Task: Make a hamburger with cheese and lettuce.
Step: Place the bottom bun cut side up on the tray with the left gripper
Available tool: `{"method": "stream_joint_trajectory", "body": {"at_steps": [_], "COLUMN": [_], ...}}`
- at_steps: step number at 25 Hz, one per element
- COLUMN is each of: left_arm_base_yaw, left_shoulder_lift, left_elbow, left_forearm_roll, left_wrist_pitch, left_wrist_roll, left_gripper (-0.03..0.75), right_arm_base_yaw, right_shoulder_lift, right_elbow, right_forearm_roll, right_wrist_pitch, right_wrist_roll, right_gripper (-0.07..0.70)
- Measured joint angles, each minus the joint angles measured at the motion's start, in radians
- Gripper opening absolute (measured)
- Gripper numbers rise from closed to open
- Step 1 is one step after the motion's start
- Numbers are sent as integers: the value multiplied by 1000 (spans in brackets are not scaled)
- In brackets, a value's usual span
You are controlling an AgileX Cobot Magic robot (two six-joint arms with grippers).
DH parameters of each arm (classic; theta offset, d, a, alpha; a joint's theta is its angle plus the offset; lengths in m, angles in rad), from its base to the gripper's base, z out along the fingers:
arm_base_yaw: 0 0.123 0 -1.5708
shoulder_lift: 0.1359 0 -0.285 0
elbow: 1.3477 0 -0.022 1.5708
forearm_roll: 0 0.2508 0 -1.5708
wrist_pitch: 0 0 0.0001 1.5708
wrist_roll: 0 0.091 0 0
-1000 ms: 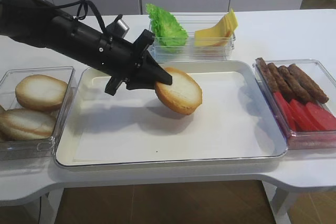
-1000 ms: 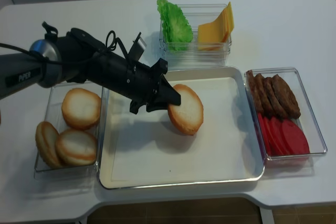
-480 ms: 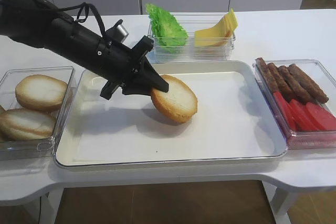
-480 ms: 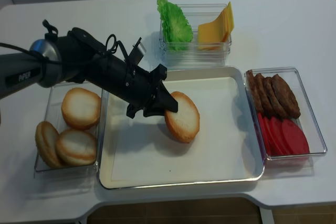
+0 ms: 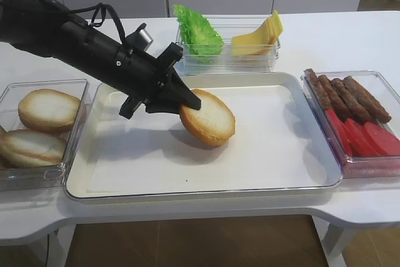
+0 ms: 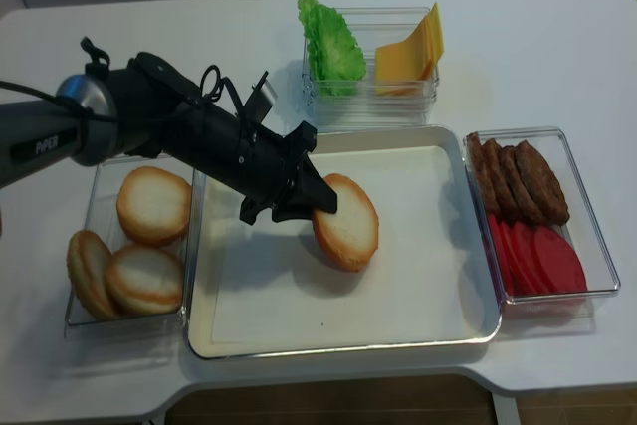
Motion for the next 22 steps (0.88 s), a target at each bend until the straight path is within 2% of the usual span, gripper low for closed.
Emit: {"method": "stream_joint_trajectory", "body": {"at_steps": [10, 22], "left_arm_base_yaw": [0, 0], "left_shoulder_lift": [0, 0], "left_elbow": [0, 0], "left_forearm_roll": [0, 0], "left_wrist_pitch": [0, 0], "left_wrist_roll": [-1, -1], "left_gripper": [129, 389], "right_arm_base_yaw": [0, 0], "right_shoulder_lift": [0, 0], "right_elbow": [0, 0], "right_forearm_roll": [0, 0], "right_wrist_pitch": [0, 0], "right_wrist_roll": [0, 0], "right_gripper": [134, 134]}}
